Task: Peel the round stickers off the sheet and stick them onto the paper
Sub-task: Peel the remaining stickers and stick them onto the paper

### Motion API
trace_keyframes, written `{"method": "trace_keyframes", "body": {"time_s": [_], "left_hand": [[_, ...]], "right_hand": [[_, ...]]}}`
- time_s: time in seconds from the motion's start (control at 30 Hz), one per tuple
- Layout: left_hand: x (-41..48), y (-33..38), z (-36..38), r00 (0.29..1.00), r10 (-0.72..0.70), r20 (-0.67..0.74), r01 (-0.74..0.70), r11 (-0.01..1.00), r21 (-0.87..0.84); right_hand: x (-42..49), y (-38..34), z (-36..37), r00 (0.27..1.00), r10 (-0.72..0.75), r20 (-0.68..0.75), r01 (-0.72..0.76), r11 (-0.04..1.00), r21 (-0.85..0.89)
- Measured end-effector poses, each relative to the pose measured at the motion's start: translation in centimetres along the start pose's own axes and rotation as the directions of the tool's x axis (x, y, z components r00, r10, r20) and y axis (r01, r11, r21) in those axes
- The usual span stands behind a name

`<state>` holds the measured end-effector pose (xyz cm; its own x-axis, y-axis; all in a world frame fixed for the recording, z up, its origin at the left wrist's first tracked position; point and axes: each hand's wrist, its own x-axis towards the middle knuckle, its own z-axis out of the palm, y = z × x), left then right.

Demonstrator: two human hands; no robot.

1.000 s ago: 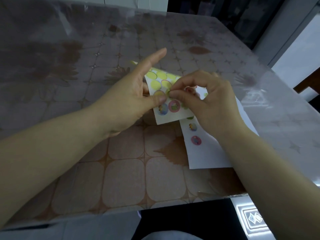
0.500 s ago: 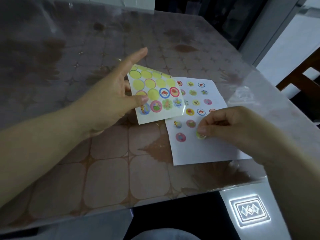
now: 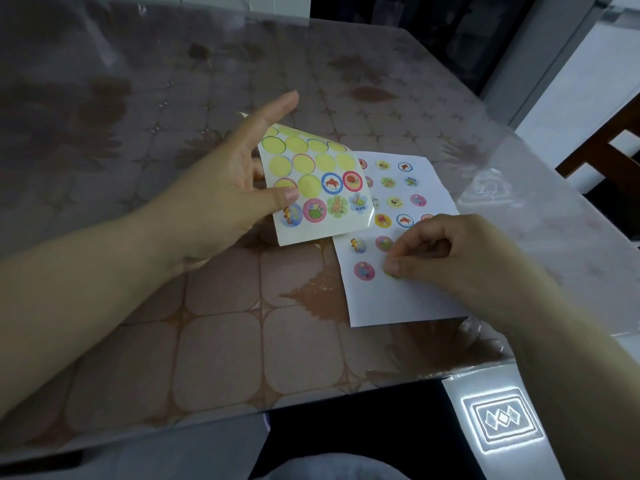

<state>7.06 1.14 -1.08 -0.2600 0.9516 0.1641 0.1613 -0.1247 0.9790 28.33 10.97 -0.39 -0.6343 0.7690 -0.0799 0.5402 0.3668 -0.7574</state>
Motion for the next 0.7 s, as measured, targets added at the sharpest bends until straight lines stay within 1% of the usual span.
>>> {"method": "trace_keyframes", "body": {"time_s": [0.1,0.13,0.2,0.23,0.3,0.33,0.4,0.53,0.6,0.63,0.7], "left_hand": [[0.0,0.1,0.1,1.000,0.004,0.014,-0.004,1.000,-0.005],[0.0,0.1,0.1,1.000,0.004,0.019,-0.004,1.000,-0.013],[0.0,0.2,0.1,1.000,0.003,0.027,-0.002,1.000,-0.021],[0.0,0.3,0.1,1.000,0.001,0.029,0.000,1.000,-0.029],[-0.1,0.3,0.1,1.000,-0.005,0.028,0.007,0.999,-0.051],[-0.1,0.3,0.0,1.000,-0.007,0.027,0.008,0.998,-0.063],[-0.1,0.5,0.0,1.000,-0.002,0.024,0.004,0.997,-0.083],[-0.1,0.8,0.1,1.000,0.019,0.016,-0.017,0.992,-0.125],[-0.1,0.8,0.1,0.999,0.033,0.022,-0.029,0.987,-0.157],[-0.1,0.7,0.1,0.999,0.040,0.024,-0.035,0.984,-0.176],[-0.1,0.5,0.0,0.999,0.050,0.008,-0.047,0.978,-0.205]], "right_hand": [[0.4,0.1,-0.3,0.999,-0.022,-0.023,0.019,0.994,-0.111],[0.6,0.2,-0.5,1.000,-0.008,-0.019,0.005,0.987,-0.159],[1.1,0.2,-0.8,0.999,0.040,0.018,-0.035,0.973,-0.226],[1.2,0.1,-1.0,0.998,0.040,0.043,-0.027,0.965,-0.260],[1.4,-0.3,-1.0,0.997,-0.031,0.064,0.051,0.939,-0.341],[1.5,-0.8,-1.0,0.995,-0.088,0.055,0.101,0.937,-0.335],[1.9,-1.9,-0.5,0.987,-0.164,0.002,0.161,0.965,-0.207],[3.5,-3.6,1.2,0.971,-0.222,-0.087,0.227,0.973,0.049],[4.0,-4.1,2.0,0.966,-0.240,-0.101,0.257,0.936,0.239],[4.1,-4.1,2.3,0.960,-0.255,-0.113,0.277,0.912,0.303],[4.3,-4.0,2.8,0.938,-0.315,-0.146,0.347,0.860,0.374]]}}
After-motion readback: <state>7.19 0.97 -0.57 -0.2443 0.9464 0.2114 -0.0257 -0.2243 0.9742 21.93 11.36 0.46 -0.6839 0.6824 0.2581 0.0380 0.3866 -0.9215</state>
